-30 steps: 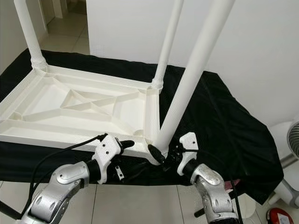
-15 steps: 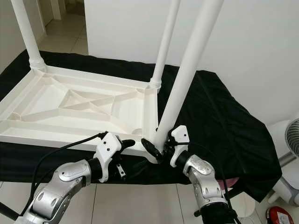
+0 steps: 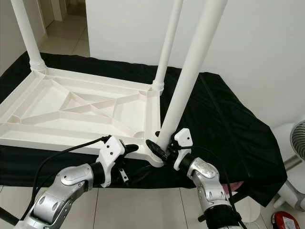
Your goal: Building children table
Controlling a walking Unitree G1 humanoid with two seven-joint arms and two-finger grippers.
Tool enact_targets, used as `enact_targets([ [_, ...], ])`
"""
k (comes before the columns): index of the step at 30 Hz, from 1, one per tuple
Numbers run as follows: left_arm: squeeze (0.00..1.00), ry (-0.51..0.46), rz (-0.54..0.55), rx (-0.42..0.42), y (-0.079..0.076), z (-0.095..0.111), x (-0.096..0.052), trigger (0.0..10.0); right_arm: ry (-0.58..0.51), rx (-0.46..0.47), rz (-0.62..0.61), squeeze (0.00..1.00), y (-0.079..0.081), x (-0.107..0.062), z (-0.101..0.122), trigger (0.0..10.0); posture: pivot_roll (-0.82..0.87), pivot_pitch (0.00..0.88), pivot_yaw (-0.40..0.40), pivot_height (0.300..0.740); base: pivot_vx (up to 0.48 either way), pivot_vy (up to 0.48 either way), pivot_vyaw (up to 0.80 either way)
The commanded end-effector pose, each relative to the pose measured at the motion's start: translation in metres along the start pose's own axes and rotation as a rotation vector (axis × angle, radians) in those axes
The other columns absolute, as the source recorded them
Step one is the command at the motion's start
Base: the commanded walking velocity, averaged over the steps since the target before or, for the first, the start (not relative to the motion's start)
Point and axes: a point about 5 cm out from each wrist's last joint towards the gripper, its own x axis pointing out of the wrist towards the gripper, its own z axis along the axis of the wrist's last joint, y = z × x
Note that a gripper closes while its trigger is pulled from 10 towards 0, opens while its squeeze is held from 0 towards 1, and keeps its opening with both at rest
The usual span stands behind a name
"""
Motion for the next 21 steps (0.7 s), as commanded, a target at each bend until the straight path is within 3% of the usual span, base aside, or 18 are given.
enact_targets([
  [1, 0.0, 0.002, -0.021, -0.001, -0.0021, 0.0008, 0.0029, 10.0, 0.066, 0.033, -0.016, 0.0, 0.0041, -0.005, -0.0133, 10.0, 0.04, 0.0, -0.121, 0.74, 0.0, 0.0, 0.0],
  [13, 0.0, -0.001, -0.022, -0.007, -0.0047, 0.0027, 0.0037, 10.0, 0.083, 0.115, -0.299, 0.0, 0.0005, -0.0066, -0.0207, 10.0, 0.03, 0.0, -0.122, 0.74, 0.0, 0.0, 0.0],
  [21, 0.0, -0.009, -0.019, -0.007, -0.0047, 0.0048, 0.0043, 10.0, 0.079, 0.154, -0.595, 0.0, 0.0042, -0.0007, -0.0211, 10.0, 0.02, 0.0, -0.125, 0.74, 0.0, 0.0, 0.0],
])
